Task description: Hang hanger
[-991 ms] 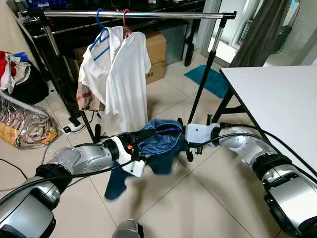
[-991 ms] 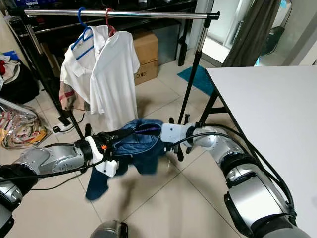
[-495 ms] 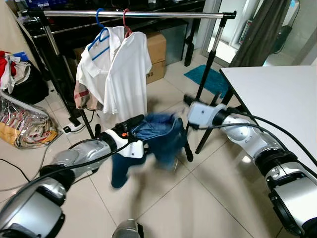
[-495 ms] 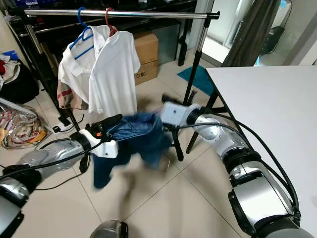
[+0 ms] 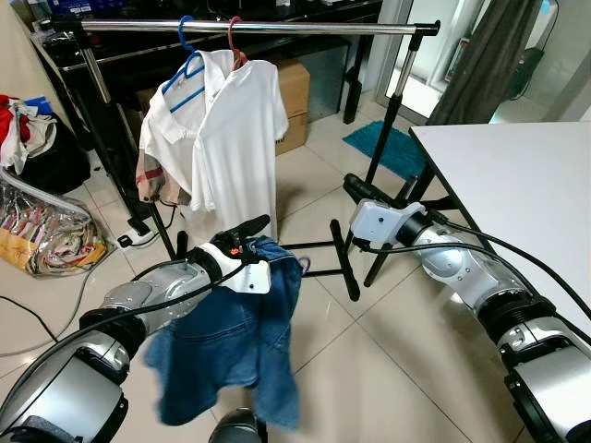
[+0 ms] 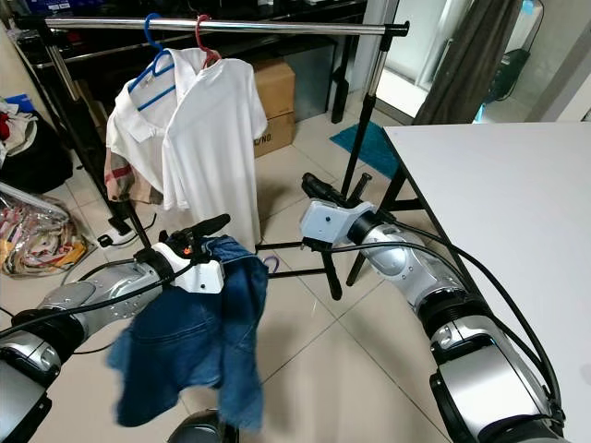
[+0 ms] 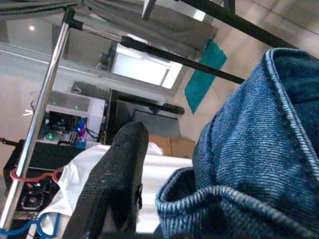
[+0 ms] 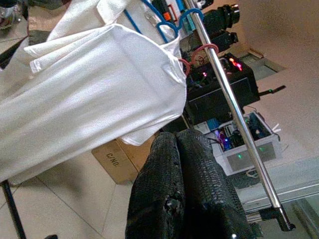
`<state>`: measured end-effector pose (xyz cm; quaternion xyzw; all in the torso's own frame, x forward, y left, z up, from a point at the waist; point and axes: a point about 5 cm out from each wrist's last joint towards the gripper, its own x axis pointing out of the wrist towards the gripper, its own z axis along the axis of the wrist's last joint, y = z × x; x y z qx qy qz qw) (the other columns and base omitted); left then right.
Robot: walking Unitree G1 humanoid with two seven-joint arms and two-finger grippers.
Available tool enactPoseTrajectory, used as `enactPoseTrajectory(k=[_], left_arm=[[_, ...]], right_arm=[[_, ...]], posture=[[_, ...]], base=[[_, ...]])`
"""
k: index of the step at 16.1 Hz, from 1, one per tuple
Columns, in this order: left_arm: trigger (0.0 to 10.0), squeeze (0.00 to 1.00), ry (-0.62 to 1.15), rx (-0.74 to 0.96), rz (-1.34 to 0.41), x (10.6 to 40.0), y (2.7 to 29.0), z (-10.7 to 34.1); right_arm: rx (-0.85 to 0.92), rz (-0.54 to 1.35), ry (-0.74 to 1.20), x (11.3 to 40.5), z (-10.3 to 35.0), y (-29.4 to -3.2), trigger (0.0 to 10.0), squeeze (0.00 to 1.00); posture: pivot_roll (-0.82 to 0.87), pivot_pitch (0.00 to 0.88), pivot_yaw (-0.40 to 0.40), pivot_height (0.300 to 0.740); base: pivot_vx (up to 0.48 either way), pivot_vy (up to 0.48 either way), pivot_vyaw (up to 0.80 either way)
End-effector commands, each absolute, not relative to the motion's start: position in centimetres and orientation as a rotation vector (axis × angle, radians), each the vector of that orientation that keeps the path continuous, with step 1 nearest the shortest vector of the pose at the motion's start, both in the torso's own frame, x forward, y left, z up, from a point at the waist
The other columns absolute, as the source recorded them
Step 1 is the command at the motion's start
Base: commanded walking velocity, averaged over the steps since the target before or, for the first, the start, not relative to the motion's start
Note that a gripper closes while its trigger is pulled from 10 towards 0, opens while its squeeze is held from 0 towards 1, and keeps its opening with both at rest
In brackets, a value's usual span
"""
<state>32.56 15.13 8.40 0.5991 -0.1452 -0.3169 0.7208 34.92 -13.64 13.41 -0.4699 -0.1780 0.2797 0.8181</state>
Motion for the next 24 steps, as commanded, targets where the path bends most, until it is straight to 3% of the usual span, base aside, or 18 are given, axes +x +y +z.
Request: enactPoseTrajectory(k=[1,2,3,7,8,9,13,14,15,16,24], left_arm=[[9.2,0.00,-0.378,1.343,-0.708,32.6,14.7,9.0],[9.2,0.00,-0.378,1.343,-0.708,32.6,14.7,9.0],[9.6,0.00,-0.405,1.365,-0.730,32.4,14.6,8.9],[10.0,0.00,-0.461,1.420,-0.798,31.6,14.5,8.5],[10.0,0.00,-0.474,1.445,-0.832,31.2,14.6,8.2],[10.0,0.00,-0.482,1.464,-0.855,31.0,14.7,8.0],[10.0,0.00,-0.516,1.519,-0.905,30.6,15.2,7.9],[10.0,0.00,-0.522,1.523,-0.909,30.6,15.1,8.0],[10.0,0.00,-0.537,1.529,-0.918,30.6,15.0,8.0],[10.0,0.00,-0.544,1.533,-0.921,30.6,15.0,8.1],[10.0,0.00,-0.646,1.622,-1.045,30.3,14.8,8.4]], right_arm=[[-1.018,0.580,-0.343,35.0,12.9,-14.3,0.0,0.07],[-1.018,0.580,-0.343,35.0,12.9,-14.3,0.0,0.07],[-1.045,0.589,-0.287,35.1,12.5,-15.0,10.0,0.05],[-1.074,0.727,-0.163,34.6,10.9,-15.5,10.0,0.05],[-1.081,0.782,-0.136,34.2,10.4,-15.5,10.0,0.49],[-1.090,0.812,-0.128,34.1,10.2,-15.4,10.0,1.00],[-1.254,0.901,-0.097,33.6,9.2,-15.8,10.0,1.00],[-1.281,0.913,-0.086,33.5,8.9,-16.0,10.0,0.93],[-1.317,0.936,-0.065,33.3,8.6,-16.3,10.0,0.35],[-1.331,0.945,-0.056,33.3,8.4,-16.4,10.0,0.00],[-1.409,1.081,0.042,32.1,6.4,-16.9,10.0,0.00]], posture=[[0.26,0.007,-0.008,0.740],[0.26,0.007,-0.008,0.740],[0.26,0.006,-0.013,0.740],[0.27,0.008,-0.020,0.740],[0.27,0.010,-0.023,0.740],[0.27,0.011,-0.024,0.740],[0.28,0.013,-0.029,0.740],[0.27,0.013,-0.030,0.740],[0.28,0.012,-0.031,0.740],[0.28,0.012,-0.031,0.740],[0.27,0.016,-0.035,0.740]], base=[[0.000,0.000,0.00],[0.000,0.000,0.00],[0.000,0.000,0.00],[0.000,0.000,0.00],[0.000,0.000,0.00],[0.000,0.000,0.00],[0.000,0.000,0.00],[0.000,0.000,0.00],[0.000,0.000,0.00],[0.000,0.000,0.00],[0.000,0.000,0.00]])
